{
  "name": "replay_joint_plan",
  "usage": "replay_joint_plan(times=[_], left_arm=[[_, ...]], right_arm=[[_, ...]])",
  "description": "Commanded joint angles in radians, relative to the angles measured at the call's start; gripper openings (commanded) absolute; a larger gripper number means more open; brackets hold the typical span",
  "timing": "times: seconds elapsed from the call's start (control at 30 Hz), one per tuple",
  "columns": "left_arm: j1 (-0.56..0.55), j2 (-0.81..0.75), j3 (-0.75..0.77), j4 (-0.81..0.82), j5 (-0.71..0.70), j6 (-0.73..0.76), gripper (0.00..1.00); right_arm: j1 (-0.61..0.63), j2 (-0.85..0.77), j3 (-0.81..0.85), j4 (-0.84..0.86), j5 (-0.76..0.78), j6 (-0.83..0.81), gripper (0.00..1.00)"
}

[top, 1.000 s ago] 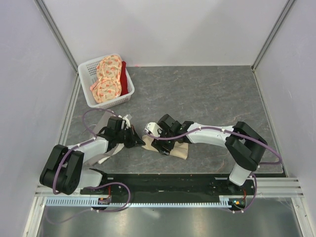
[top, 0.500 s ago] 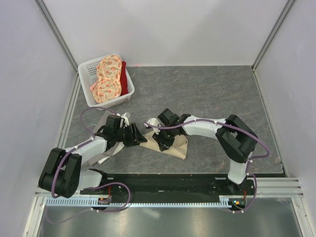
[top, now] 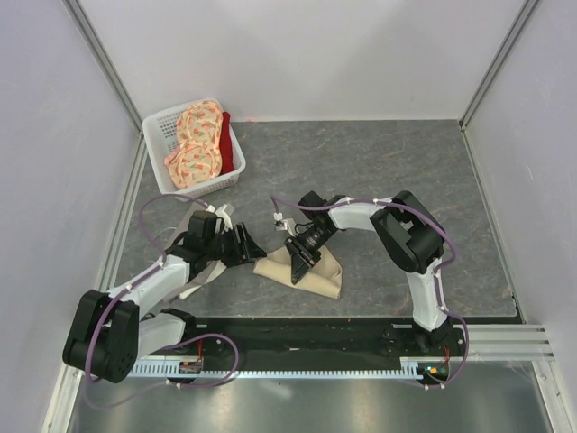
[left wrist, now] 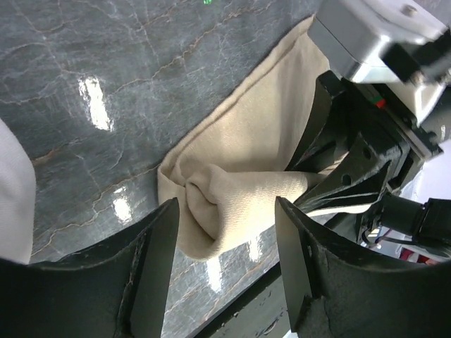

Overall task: Fold the napkin, place the utensils inside, and roll it up
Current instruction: Roll the napkin with the utensil

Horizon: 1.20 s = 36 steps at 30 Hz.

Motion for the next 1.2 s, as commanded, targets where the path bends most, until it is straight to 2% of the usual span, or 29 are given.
replay_joint_plan(times=[0.0, 0.27, 0.8, 0.9, 1.1, 1.17], left_arm=[[0.004, 0.008, -0.03, 0.054, 0.032, 0.031, 0.63], [0.0, 0.055, -0.103, 0.256, 0.119, -0.066, 0.61], [-0.001, 0.138, -0.131, 0.384, 0.144, -0.083, 0.52], [-0.004, 0.15, -0.132, 0.409, 0.151, -0.087, 0.46], [-0.007, 0.175, -0.131, 0.439, 0.178, -0.087, 0.11], [-0.007, 0.18, -0.129, 0.441, 0.182, -0.087, 0.04]], right_arm=[[-0.023, 0.08, 0.012, -0.061, -0.052, -0.023, 0.35], [-0.037, 0.129, 0.029, -0.066, -0.061, -0.027, 0.35], [-0.043, 0.16, 0.038, -0.072, -0.042, -0.029, 0.35], [-0.043, 0.163, 0.041, -0.07, -0.035, -0.026, 0.35], [-0.043, 0.129, 0.047, -0.072, 0.004, -0.011, 0.42], [-0.043, 0.091, 0.049, -0.067, 0.055, 0.002, 0.47]])
